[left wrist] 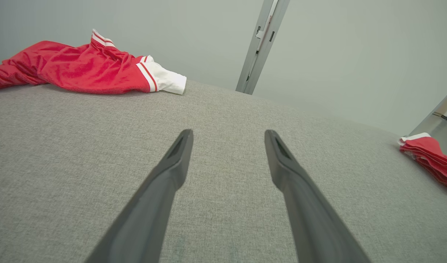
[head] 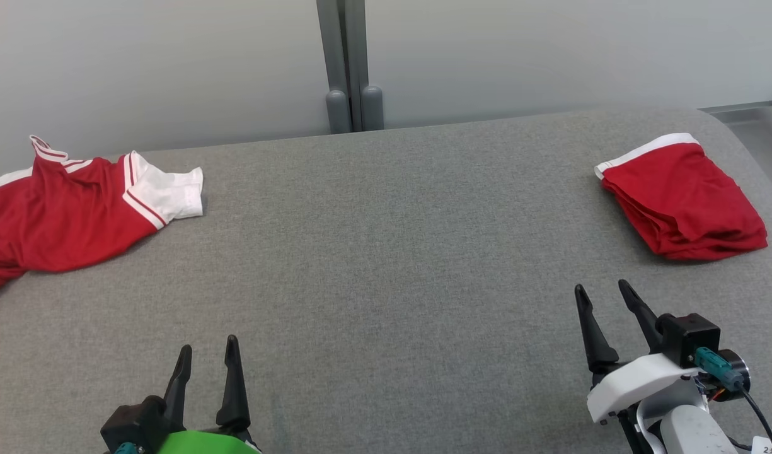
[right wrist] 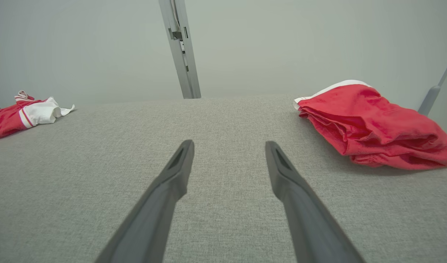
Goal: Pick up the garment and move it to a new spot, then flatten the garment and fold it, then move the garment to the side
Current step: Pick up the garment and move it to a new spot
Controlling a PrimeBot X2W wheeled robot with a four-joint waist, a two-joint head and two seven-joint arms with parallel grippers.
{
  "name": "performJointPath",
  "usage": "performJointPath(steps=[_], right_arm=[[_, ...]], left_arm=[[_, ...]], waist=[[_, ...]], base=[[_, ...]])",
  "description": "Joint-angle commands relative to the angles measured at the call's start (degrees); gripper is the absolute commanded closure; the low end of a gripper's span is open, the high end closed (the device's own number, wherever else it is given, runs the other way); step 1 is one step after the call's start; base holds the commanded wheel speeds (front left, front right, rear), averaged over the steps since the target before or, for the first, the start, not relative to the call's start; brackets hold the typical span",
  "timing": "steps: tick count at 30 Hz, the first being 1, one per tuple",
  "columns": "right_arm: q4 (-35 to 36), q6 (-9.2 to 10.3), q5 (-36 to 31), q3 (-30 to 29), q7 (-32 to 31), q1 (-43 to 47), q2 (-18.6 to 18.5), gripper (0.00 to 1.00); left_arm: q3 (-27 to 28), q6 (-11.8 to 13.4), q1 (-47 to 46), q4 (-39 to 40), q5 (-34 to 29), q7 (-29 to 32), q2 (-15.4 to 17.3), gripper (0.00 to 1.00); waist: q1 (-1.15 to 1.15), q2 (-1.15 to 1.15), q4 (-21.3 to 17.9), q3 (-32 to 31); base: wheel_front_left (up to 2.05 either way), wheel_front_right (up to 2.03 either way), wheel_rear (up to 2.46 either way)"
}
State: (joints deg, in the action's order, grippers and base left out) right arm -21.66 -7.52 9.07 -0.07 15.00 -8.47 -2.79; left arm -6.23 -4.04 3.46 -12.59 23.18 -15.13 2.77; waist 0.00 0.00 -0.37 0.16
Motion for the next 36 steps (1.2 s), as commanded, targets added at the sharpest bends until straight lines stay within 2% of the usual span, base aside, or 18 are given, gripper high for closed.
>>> performJointPath(steps=[1, 12, 16, 28, 36], right_arm=[[0.3, 0.06, 0.17, -0.08, 0.27, 1.01, -0.21, 0.0], [0.52, 0.06, 0.98, 0.07, 0.27, 2.08, -0.2, 0.0], [0.93, 0.06, 0.57, -0.43, 0.26, 2.38, -0.2, 0.0], [1.37, 0.06, 0.9, 1.02, 0.26, 3.02, -0.2, 0.0], [1.22, 0.06, 1.31, 2.33, 0.27, 2.74, -0.23, 0.0]], left_arm=[[-0.04, -0.05, 0.17, 0.03, 0.2, -0.02, 0.22, 0.0], [-0.48, -0.33, -0.42, -0.36, -0.78, -0.02, 0.23, 0.0], [-0.56, -0.28, -0.61, -0.34, -1.16, -0.02, 0.23, 0.0], [-0.04, -0.6, -0.33, 0.41, -1.99, -0.02, 0.22, 0.0], [0.15, -0.64, 0.3, 0.89, -1.88, -0.02, 0.21, 0.0]], waist=[[0.0, 0.0, 0.08, -0.05], [0.0, 0.0, 2.5, -0.69], [0.0, 0.0, 5.61, -0.97], [0.0, 0.0, 19.02, -1.4], [0.0, 0.0, 23.55, -1.26]], base=[[0.0, 0.0, 0.0], [0.0, 0.0, 0.0], [0.0, 0.0, 0.0], [0.0, 0.0, 0.0], [0.0, 0.0, 0.0]])
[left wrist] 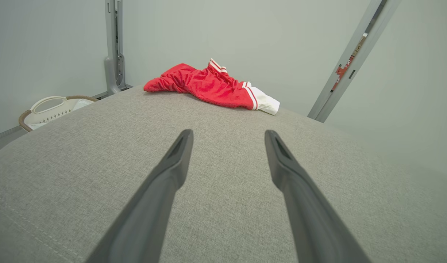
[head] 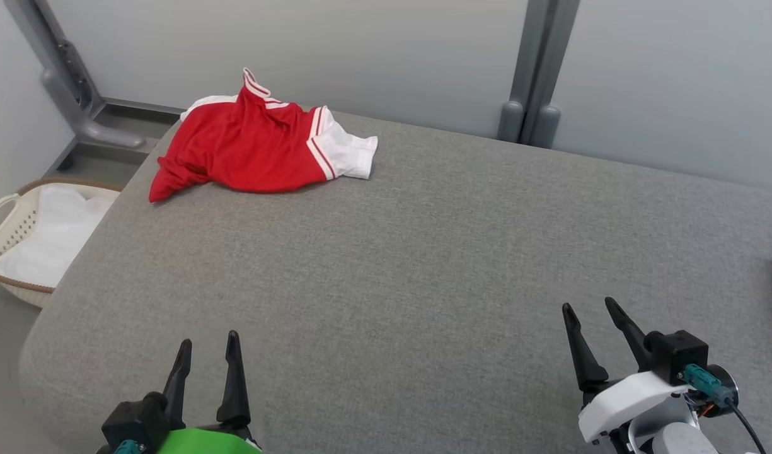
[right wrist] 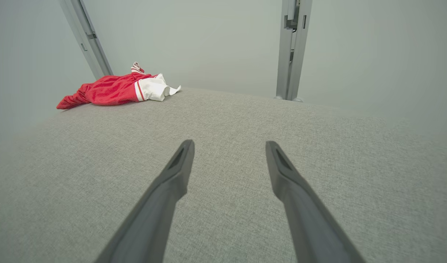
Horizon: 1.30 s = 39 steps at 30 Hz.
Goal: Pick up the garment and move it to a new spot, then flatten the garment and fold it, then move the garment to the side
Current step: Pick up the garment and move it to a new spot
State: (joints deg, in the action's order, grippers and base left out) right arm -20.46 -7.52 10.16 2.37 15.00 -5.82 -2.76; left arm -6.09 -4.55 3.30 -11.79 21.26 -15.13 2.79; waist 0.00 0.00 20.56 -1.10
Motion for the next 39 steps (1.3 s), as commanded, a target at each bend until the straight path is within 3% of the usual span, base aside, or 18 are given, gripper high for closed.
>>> performJointPath(steps=[1, 11, 18, 21, 29, 34, 39], right_arm=[[0.01, 0.06, 0.14, -0.08, 0.27, 0.11, -0.24, 0.0], [0.79, 0.06, -0.8, -0.06, 0.26, -0.17, -0.25, 0.0], [2.58, 0.06, -3.35, -0.58, 0.27, -2.22, -0.26, 0.0], [3.32, 0.06, -4.41, -0.87, 0.27, -3.48, -0.26, 0.0], [5.29, 0.06, -7.3, -0.2, 0.27, -7.41, -0.26, 0.0], [7.47, 0.06, -8.84, -0.04, 0.26, -9.41, -0.25, 0.0], [10.19, 0.06, -10.67, 0.07, 0.26, -10.98, -0.23, 0.0]], left_arm=[[-0.01, -0.11, 0.5, 0.14, 0.09, -0.01, 0.2, 0.0], [0.06, 0.49, 0.69, 0.87, 0.13, -0.02, 0.2, 0.0], [2.38, -0.67, -5.12, 4.45, -1.21, -0.01, 0.86, 0.0], [3.14, -1.33, -9.81, 6.6, -2.42, -0.01, 3.17, 0.0], [7.93, -2.27, -30.36, 9.43, -1.33, 4.94, 14.64, 0.0], [9.18, -2.55, -41.44, 4.45, 0.9, 10.0, 20.78, 0.0], [8.51, -2.8, -49.47, -4.74, 2.0, 14.0, 24.5, 0.0]], waist=[[0.0, 0.0, 2.87, 0.03], [0.0, 0.0, 3.02, 0.82], [0.0, 0.0, 0.2, 4.99], [0.0, 0.0, -1.58, 6.79], [0.0, 0.0, -8.43, 12.68], [0.0, 0.0, -13.02, 17.58], [0.0, 0.0, -16.83, 22.89]], base=[[0.0, 0.0, 0.0], [0.0, 0.0, 0.0], [0.0, 0.0, 0.0], [0.0, 0.0, 0.0], [0.0, 0.0, 0.0], [0.0, 0.0, 0.0], [0.0, 0.0, 0.0]])
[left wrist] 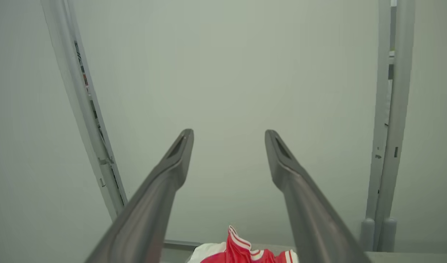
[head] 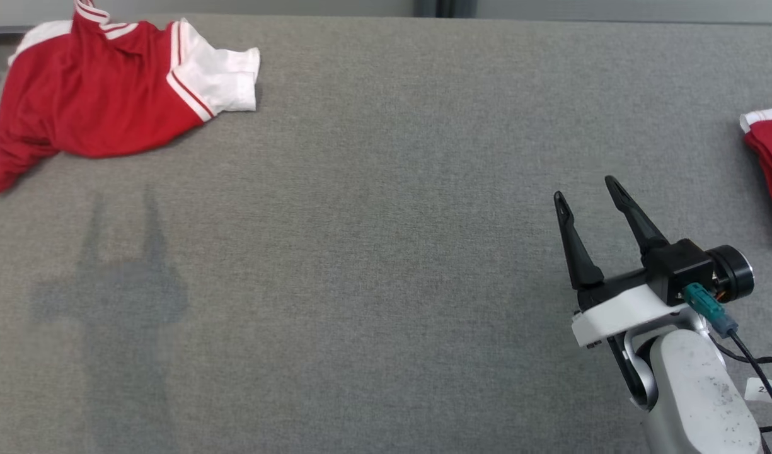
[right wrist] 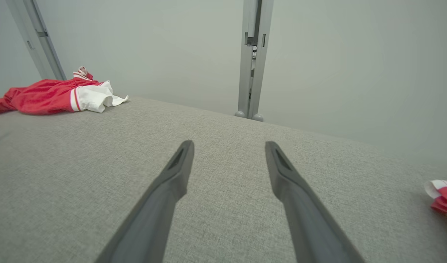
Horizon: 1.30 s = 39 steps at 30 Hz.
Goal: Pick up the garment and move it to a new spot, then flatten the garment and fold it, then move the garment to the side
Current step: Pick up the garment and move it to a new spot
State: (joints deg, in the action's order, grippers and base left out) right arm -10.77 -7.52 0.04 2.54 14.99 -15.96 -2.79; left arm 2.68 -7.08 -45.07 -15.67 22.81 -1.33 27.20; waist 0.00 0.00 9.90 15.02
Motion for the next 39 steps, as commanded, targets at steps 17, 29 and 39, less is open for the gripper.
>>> performJointPath(steps=[17, 29, 39], right_arm=[[11.66, 0.06, -2.8, -0.36, -1.37, -3.19, -0.18, 0.0], [15.27, 0.06, -2.23, -0.64, -1.64, -2.9, -0.19, 0.0], [12.76, 0.06, -0.9, -0.11, -0.69, -3.44, -0.19, 0.0]], left_arm=[[-9.74, -0.41, -13.23, -26.83, 4.04, 11.98, -0.43, 0.0], [-12.23, -0.06, -15.63, -36.04, 6.74, 13.95, 0.59, 0.17], [-12.9, -0.02, -16.15, -38.26, 6.17, 9.42, 1.72, 1.0]], waist=[[0.0, 0.0, -11.16, 18.93], [0.0, 0.0, -11.41, 21.55], [0.0, 0.0, -11.57, 17.74]], base=[[0.0, 0.0, 0.0], [0.0, 0.0, 0.0], [0.0, 0.0, 0.0]])
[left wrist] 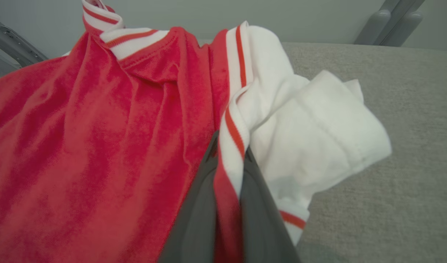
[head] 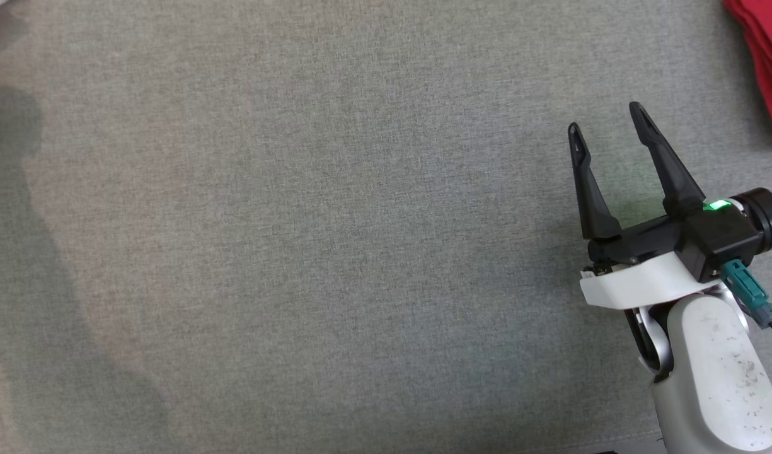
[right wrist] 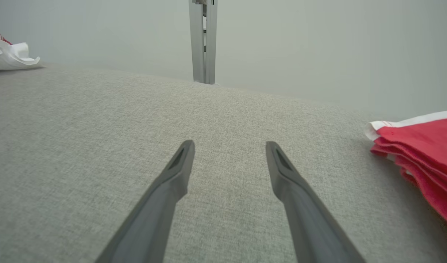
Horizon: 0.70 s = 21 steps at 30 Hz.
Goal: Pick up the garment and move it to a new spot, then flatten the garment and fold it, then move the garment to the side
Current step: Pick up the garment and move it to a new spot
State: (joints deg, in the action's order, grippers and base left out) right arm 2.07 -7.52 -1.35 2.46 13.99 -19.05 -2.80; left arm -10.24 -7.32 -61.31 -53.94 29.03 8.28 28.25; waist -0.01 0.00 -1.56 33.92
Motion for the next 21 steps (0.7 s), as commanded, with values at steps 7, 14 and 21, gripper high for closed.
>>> performJointPath(steps=[7, 14, 21], right_arm=[[-4.33, 0.06, 1.93, 0.54, 0.94, 1.36, -0.19, 0.0], [-8.46, 0.06, 4.31, 0.78, 1.2, 3.94, -0.18, 0.0], [-9.8, 0.06, 7.13, 0.74, 1.25, 7.24, -0.18, 0.0]], left_arm=[[-1.68, 0.1, -0.17, 3.08, -2.42, -7.59, 1.89, 1.0], [-6.83, -0.14, -0.47, 8.85, -3.83, -10.2, 1.17, 1.0], [-15.51, -0.18, -1.96, 17.76, -1.31, -9.91, -1.19, 1.0]], waist=[[0.01, 0.0, -0.53, -8.63], [0.01, 0.0, -1.44, -18.0], [0.01, 0.0, -3.34, -25.77]], base=[[0.0, 0.0, 0.0], [0.0, 0.0, 0.0], [0.0, 0.0, 0.0]])
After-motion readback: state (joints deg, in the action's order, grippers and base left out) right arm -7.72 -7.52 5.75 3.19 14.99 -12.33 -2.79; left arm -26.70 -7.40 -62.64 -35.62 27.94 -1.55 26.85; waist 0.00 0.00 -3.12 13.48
